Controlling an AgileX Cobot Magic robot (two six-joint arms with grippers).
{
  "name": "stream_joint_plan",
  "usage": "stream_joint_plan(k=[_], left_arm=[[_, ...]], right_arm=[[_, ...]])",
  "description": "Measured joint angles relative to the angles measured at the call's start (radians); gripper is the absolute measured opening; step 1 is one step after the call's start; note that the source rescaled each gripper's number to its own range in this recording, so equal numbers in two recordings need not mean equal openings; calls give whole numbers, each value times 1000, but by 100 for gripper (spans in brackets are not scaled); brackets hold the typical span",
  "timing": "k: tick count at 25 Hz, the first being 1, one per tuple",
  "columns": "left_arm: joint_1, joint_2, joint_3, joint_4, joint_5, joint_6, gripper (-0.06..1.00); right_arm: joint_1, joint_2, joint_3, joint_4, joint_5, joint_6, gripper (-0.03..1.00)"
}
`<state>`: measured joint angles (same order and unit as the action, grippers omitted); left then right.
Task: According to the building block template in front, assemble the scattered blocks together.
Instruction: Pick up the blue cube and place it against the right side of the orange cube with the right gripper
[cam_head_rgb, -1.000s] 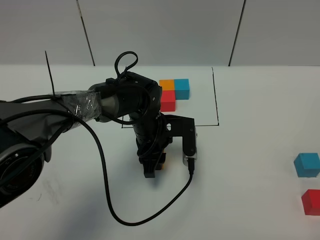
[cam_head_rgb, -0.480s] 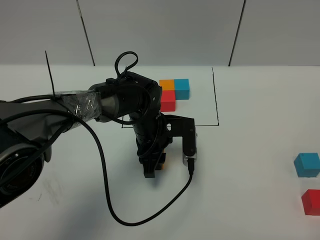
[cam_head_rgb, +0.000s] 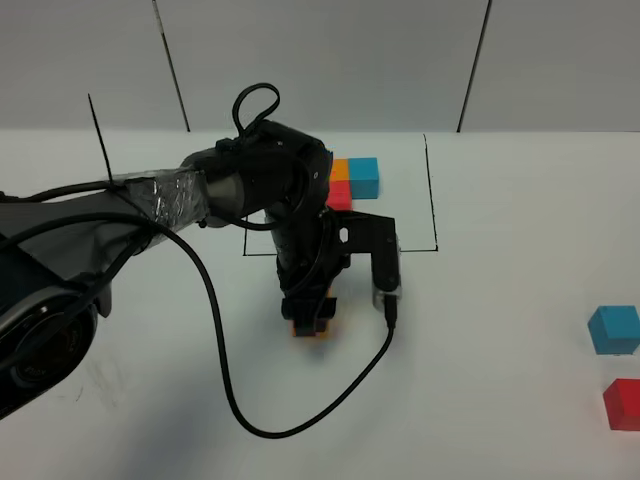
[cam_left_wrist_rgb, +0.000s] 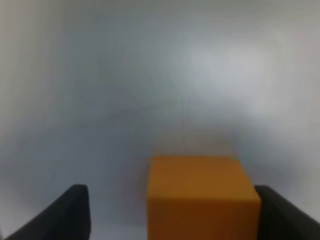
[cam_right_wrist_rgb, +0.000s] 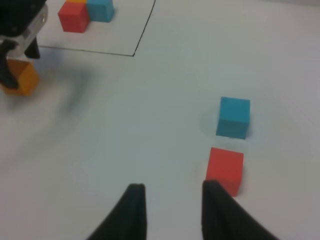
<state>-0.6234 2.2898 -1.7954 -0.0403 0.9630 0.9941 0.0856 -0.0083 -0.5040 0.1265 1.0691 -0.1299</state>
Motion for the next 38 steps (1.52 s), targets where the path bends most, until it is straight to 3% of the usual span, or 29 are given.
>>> stream_joint_plan(k=[5,9,13,19,29,34,38], left_arm=[[0,0,-200,6,205,-92,85],[0,-25,-330,12,228,-201,97],[0,-105,-392,8,229,-262,100],[0,-270,-396,20,230,-384,100],[2,-536,-394,287,231,-650,99],[2,-673,-364,314,231,-692,99],[2,-819,-246,351,231,-728,99]], right_arm=[[0,0,0,0,0,0,0],[0,0,0,0,0,0,0],[0,0,0,0,0,0,0],[0,0,0,0,0,0,0],[0,0,0,0,0,0,0],[0,0,0,0,0,0,0],[0,0,0,0,0,0,0]])
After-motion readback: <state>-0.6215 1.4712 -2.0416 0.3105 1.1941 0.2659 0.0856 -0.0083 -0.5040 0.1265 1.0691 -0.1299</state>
